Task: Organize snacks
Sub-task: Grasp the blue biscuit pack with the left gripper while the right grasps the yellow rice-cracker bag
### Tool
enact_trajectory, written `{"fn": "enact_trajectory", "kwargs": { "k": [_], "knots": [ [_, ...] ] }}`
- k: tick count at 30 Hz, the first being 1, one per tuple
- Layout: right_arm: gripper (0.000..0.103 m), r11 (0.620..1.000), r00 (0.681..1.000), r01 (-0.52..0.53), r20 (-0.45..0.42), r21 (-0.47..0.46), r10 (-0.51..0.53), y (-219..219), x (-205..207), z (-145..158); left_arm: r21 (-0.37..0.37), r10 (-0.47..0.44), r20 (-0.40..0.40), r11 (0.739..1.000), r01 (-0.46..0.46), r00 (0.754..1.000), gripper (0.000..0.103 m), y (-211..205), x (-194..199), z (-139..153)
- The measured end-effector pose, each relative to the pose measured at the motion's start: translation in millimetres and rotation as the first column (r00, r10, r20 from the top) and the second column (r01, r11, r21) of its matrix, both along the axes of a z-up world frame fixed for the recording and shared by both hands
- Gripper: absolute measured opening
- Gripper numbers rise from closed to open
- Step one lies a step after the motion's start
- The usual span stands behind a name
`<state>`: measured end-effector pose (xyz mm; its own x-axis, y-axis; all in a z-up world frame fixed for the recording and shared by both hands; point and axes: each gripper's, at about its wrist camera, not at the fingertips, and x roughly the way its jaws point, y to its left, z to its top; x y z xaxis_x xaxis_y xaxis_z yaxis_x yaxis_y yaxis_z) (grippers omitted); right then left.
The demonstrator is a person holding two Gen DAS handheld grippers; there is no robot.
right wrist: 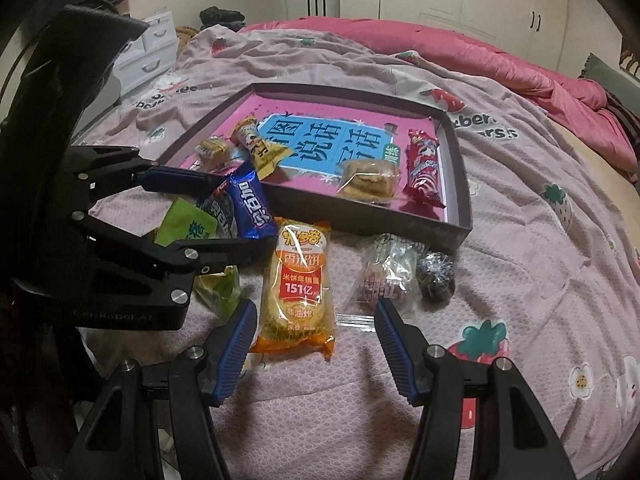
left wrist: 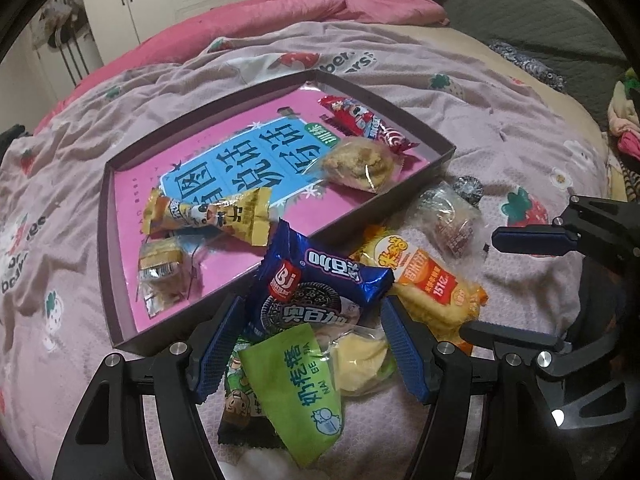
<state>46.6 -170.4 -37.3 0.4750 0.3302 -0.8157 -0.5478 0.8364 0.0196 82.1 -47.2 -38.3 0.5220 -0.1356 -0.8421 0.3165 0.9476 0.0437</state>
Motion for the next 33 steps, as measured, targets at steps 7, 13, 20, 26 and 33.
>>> {"fn": "enact_trajectory", "kwargs": {
  "k": [7, 13, 20, 26, 33],
  "knots": [
    [0.06, 0.999, 0.999, -0.033, -0.014, -0.02, 0.033, 9, 1, -10, -0.004, 0.007, -0.026, 1.0, -0.007, 1.0, 0.073, 0, 7, -7],
    [0.06, 0.997, 0.998, -0.069, -0.008, -0.031, 0.068, 17, 0, -16, -0.011, 0.02, -0.049, 1.0, -0.021, 0.999, 0.076, 1, 13, -11],
    [0.059, 0.996, 0.996, -0.088, -0.014, -0.024, 0.087, 21, 2, -22, -0.013, 0.035, -0.074, 0.999, -0.036, 0.997, 0.076, 0, 17, -17],
    [0.056, 0.994, 0.995, -0.102, -0.011, -0.027, 0.102, 24, 5, -26, -0.033, 0.051, -0.094, 0.998, -0.054, 0.994, 0.076, 1, 21, -19],
    [0.05, 0.993, 0.993, -0.115, -0.01, -0.035, 0.115, 30, 11, -33, -0.044, 0.059, -0.096, 0.997, -0.064, 0.994, 0.076, 2, 21, -21]
  ]
}}
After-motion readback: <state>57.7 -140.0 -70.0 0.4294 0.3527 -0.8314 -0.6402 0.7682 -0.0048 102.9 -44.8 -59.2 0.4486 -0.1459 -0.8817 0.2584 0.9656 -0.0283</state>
